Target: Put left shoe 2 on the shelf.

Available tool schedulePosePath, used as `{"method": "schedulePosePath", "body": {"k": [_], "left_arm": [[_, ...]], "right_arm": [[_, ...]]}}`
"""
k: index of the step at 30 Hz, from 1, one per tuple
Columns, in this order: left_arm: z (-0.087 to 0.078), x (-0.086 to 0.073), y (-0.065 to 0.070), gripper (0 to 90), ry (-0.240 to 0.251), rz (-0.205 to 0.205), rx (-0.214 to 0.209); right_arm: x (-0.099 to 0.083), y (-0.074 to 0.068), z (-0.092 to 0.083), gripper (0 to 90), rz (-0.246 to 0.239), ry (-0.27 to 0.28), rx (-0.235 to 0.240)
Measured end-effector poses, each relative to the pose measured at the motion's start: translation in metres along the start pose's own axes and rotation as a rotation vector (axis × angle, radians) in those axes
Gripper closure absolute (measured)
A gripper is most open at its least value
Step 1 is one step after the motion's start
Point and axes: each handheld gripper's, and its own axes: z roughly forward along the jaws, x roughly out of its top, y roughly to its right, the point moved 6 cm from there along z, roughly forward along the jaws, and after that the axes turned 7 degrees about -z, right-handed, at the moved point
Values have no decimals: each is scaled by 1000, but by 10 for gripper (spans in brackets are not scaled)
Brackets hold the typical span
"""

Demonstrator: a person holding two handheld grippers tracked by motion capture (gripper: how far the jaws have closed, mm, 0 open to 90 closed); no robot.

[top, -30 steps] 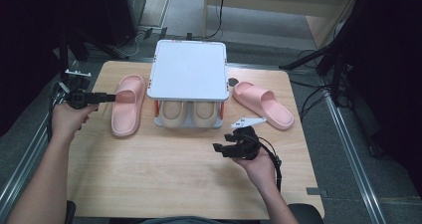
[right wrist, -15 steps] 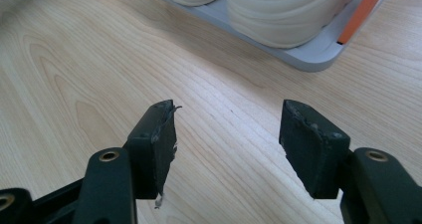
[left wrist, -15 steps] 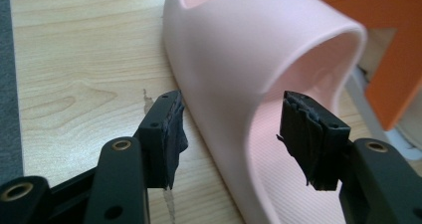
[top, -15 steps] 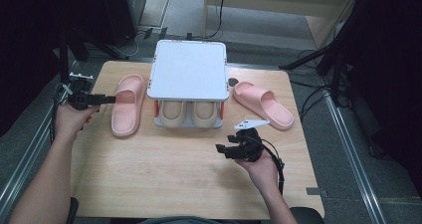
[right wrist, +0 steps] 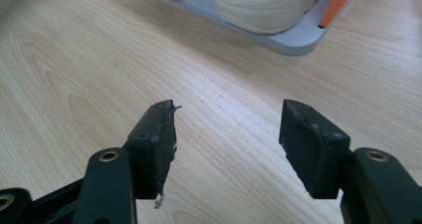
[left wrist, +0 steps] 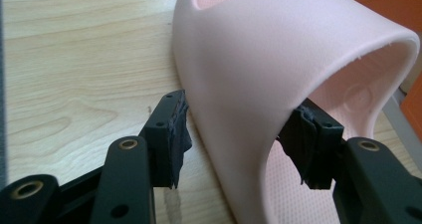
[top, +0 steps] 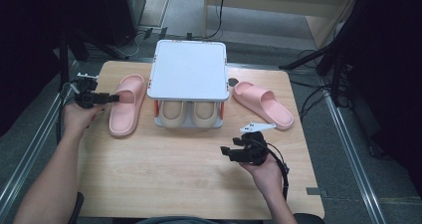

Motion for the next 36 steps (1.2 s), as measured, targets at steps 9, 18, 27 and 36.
{"method": "schedulePosePath", "body": {"k": [9, 18, 27, 36], "left_arm": [[11, 3, 3, 517, -14, 11, 8], [8, 5, 3, 668, -17, 29, 91], [5, 8, 2, 805, -19, 4, 136], [-8, 8, 7, 817, -43, -5, 129]], "right_arm": [[-6, 1, -4, 398, 16, -3, -18], [-6, 1, -4, 397, 15, 0, -17], [-6, 0, -5, 397, 11, -1, -19], [-1, -2, 0, 398, -8, -6, -4]]}}
